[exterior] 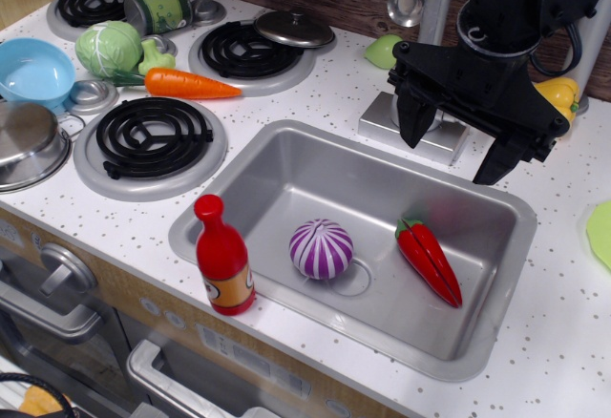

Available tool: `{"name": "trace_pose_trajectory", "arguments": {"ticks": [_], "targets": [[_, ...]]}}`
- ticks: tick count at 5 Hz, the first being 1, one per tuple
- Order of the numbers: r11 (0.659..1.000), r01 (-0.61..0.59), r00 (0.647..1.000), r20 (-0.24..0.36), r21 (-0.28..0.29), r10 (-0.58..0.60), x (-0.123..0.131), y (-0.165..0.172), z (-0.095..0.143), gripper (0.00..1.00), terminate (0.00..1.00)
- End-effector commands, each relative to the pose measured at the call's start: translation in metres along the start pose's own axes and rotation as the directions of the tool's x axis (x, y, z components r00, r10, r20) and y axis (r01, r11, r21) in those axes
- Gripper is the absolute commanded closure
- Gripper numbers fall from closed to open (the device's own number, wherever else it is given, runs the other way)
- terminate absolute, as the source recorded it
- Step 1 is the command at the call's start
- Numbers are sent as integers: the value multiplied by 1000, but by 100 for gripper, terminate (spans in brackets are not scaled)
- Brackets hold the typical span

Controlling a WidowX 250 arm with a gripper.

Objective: Put red bottle in sink

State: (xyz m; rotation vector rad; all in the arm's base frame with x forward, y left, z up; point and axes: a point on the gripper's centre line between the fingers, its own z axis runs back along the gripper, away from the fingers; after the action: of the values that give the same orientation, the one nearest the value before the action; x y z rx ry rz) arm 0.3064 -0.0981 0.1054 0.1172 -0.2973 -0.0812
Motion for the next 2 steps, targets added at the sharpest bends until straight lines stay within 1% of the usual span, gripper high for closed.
{"name": "trace_pose_trajectory", "arguments": {"ticks": [1,2], "targets": [[1000,0,1000,0,0,0,0,0,0,0,0],[998,29,999,-15,48,-29,-1,20,26,0,0]]}}
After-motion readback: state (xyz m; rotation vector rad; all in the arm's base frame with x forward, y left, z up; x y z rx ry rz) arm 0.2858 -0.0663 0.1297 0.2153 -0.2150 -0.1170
